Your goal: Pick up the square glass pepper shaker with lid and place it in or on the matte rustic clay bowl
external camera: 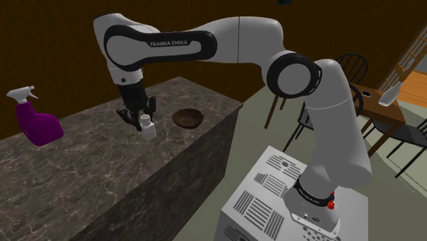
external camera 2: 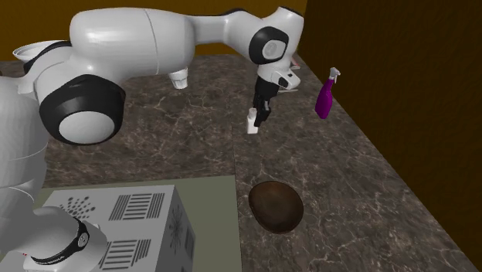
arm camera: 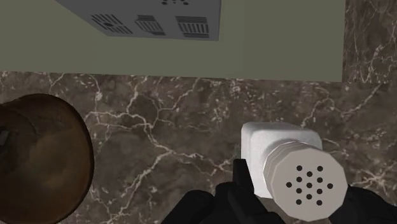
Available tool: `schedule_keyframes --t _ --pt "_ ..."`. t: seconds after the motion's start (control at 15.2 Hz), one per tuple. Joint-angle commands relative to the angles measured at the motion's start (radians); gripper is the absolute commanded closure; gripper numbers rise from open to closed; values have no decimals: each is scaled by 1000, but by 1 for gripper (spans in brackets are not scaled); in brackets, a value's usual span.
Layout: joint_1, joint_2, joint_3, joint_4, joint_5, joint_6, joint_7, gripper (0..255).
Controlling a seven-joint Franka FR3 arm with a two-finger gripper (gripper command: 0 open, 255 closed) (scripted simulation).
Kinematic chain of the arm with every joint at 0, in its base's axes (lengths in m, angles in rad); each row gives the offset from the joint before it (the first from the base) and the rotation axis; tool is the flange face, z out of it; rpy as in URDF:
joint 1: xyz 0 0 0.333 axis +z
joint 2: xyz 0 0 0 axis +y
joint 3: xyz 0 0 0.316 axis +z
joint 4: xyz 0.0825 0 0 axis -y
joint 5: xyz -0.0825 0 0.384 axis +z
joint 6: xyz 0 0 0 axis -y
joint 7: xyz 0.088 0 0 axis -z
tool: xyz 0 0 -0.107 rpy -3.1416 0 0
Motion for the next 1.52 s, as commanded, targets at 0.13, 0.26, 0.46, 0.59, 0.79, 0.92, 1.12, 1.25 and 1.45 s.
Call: schedule_keyframes --t 0.13,0.26,0.46,0.59,0.79,0.92,1.12,1.25,1.45 --pt "-17 -16 -3 6 2 -23 -19 255" --pt "-55 -48 -10 -42 6 -9 -58 255" --pt "-109 -86 -23 -95 10 5 -117 255" --pt "-143 -105 -32 -121 11 11 -157 255" --pt "-191 -125 -48 -145 10 15 -217 255" --pt "-221 -132 -59 -153 9 14 -257 255" --pt "-265 -136 -77 -152 5 10 -317 255" --pt "-293 -133 -89 -144 1 5 -357 255" --pt "-329 -124 -105 -138 -4 10 -406 255"
